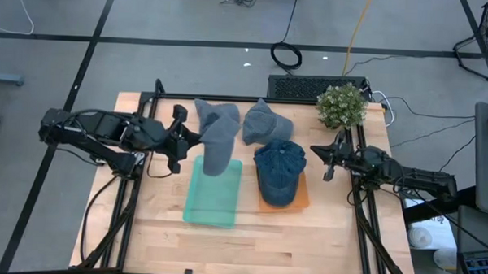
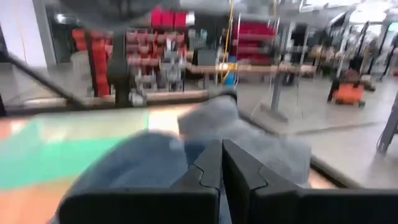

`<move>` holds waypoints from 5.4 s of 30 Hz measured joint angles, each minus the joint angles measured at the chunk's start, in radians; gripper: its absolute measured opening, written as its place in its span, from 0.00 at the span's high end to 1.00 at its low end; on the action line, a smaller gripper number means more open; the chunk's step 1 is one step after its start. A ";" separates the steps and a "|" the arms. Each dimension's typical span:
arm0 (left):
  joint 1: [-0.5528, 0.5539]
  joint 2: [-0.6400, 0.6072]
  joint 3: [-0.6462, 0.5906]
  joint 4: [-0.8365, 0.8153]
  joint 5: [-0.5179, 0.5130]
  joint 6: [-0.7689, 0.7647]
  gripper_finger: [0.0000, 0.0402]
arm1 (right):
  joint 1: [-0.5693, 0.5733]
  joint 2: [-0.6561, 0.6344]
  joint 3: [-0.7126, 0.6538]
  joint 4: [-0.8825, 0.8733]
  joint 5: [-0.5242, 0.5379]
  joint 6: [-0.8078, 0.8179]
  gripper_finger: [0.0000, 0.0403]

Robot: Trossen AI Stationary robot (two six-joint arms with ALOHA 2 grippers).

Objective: Pick & Place hat
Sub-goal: Put the left gray cap into the light blue bin

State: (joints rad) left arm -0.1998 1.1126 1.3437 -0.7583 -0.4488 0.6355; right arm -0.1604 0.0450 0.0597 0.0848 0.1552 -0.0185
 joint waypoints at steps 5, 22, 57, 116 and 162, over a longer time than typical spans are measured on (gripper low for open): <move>-0.014 0.000 0.000 -0.010 -0.006 -0.050 0.99 | 0.000 0.000 -0.007 0.061 0.000 0.000 1.00; -0.148 0.218 0.139 -0.299 -0.133 -0.266 0.98 | 0.000 -0.001 -0.010 0.062 0.000 0.000 1.00; -0.253 0.630 0.130 -0.489 0.126 -0.695 0.99 | 0.000 -0.001 -0.011 0.062 0.000 0.000 1.00; -0.101 0.631 -0.061 -0.235 0.266 -0.853 0.76 | 0.000 -0.001 -0.011 0.061 0.000 0.000 1.00; 0.751 0.292 -0.363 0.072 0.257 -0.889 0.47 | 0.000 -0.001 -0.011 0.062 0.000 0.000 1.00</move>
State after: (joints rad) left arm 0.5515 1.4042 0.9809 -0.6866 -0.1917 -0.2535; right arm -0.1602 0.0441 0.0488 0.1465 0.1555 -0.0189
